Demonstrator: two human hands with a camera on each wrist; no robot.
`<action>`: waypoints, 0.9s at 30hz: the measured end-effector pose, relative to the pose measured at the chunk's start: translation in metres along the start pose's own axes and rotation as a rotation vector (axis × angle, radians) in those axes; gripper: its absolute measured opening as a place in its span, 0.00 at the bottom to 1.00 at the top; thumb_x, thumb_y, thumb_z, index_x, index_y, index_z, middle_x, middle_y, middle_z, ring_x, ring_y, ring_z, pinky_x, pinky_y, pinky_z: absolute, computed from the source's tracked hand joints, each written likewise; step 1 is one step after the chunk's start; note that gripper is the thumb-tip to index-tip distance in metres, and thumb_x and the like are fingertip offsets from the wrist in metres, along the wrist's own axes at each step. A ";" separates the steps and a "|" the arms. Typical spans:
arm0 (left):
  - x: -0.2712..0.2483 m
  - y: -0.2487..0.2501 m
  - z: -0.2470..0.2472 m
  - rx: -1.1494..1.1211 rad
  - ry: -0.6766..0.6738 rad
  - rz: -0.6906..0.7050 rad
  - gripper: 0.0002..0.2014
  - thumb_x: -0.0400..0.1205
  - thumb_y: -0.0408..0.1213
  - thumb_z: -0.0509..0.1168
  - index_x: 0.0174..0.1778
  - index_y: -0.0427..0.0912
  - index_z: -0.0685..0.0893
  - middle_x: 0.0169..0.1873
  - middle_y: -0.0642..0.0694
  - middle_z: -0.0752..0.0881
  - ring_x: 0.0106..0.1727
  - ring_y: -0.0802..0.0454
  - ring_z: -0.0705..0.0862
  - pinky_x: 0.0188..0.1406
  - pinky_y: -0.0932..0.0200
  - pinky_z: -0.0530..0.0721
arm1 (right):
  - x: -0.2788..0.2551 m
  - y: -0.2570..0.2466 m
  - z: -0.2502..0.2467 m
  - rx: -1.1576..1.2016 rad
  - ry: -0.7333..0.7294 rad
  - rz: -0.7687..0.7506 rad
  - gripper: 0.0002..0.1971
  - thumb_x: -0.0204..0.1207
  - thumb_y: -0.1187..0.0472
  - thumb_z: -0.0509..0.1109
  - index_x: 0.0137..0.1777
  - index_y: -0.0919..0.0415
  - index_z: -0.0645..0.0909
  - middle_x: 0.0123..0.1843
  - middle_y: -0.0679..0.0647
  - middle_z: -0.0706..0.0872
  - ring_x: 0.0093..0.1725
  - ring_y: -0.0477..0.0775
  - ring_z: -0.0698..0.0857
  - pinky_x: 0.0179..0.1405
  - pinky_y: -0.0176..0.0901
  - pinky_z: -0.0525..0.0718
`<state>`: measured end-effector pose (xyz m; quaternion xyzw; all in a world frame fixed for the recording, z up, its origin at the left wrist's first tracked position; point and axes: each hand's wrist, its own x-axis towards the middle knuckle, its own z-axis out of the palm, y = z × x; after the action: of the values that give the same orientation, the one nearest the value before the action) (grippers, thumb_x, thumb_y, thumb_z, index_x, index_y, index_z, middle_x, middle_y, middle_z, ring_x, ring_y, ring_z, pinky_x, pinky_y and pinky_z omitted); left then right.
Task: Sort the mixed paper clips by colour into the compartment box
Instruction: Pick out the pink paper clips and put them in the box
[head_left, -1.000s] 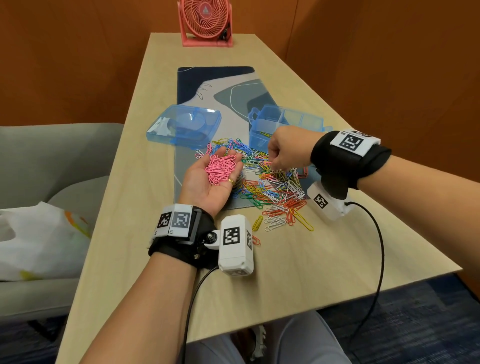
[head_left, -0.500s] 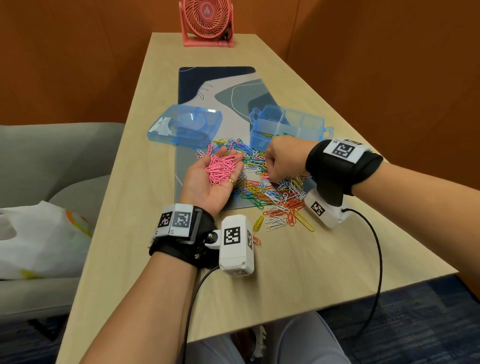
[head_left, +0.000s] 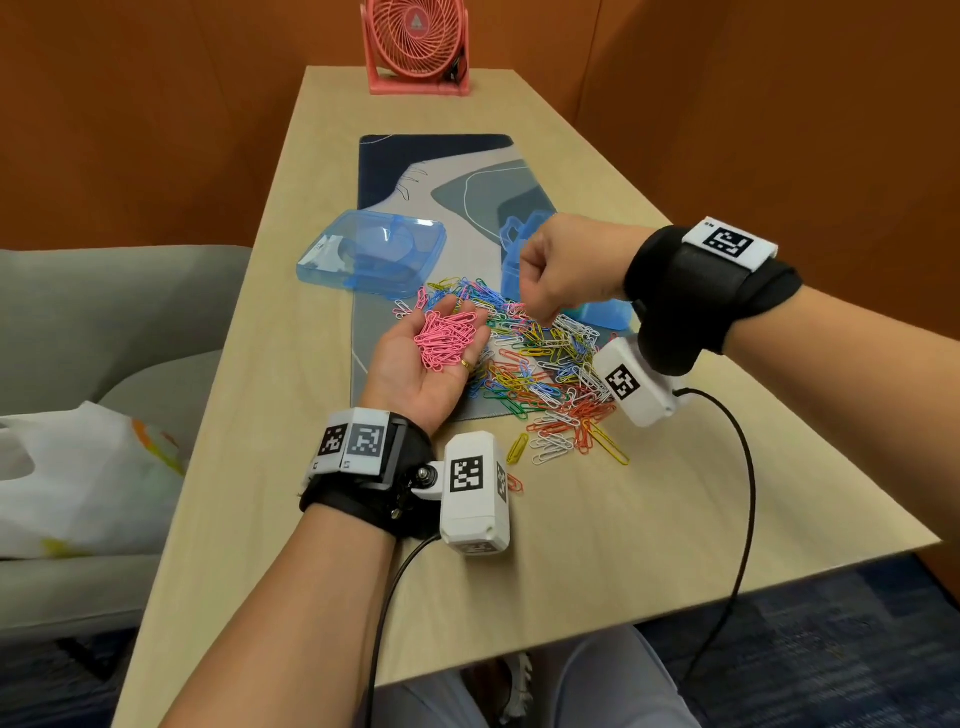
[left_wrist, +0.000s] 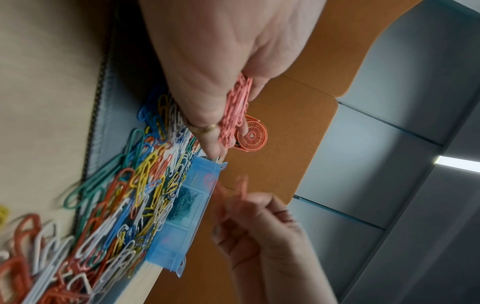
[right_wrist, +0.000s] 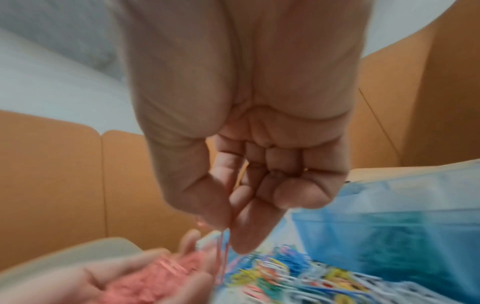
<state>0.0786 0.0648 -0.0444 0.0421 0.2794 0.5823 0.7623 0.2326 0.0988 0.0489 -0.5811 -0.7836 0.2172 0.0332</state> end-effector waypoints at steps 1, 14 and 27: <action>0.000 0.000 0.000 0.000 -0.001 -0.002 0.18 0.89 0.40 0.49 0.45 0.34 0.80 0.45 0.34 0.83 0.49 0.39 0.82 0.56 0.47 0.79 | -0.001 -0.004 -0.002 0.048 0.011 -0.021 0.08 0.62 0.71 0.75 0.29 0.58 0.81 0.25 0.50 0.85 0.23 0.44 0.78 0.27 0.34 0.78; -0.001 -0.003 0.000 -0.148 -0.095 -0.056 0.16 0.88 0.36 0.50 0.52 0.29 0.78 0.51 0.29 0.82 0.58 0.35 0.81 0.64 0.42 0.77 | 0.000 -0.021 0.011 0.167 0.071 -0.195 0.04 0.74 0.65 0.74 0.47 0.58 0.89 0.31 0.47 0.87 0.24 0.33 0.83 0.26 0.23 0.78; -0.001 0.001 -0.001 -0.043 -0.028 -0.006 0.16 0.88 0.37 0.50 0.45 0.33 0.80 0.47 0.34 0.83 0.51 0.38 0.82 0.62 0.46 0.77 | -0.010 0.027 0.032 -0.241 -0.293 -0.005 0.04 0.71 0.64 0.76 0.37 0.54 0.86 0.40 0.53 0.91 0.38 0.50 0.86 0.43 0.45 0.87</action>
<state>0.0773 0.0639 -0.0449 0.0329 0.2562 0.5854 0.7685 0.2504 0.0866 0.0121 -0.5411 -0.8018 0.2040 -0.1508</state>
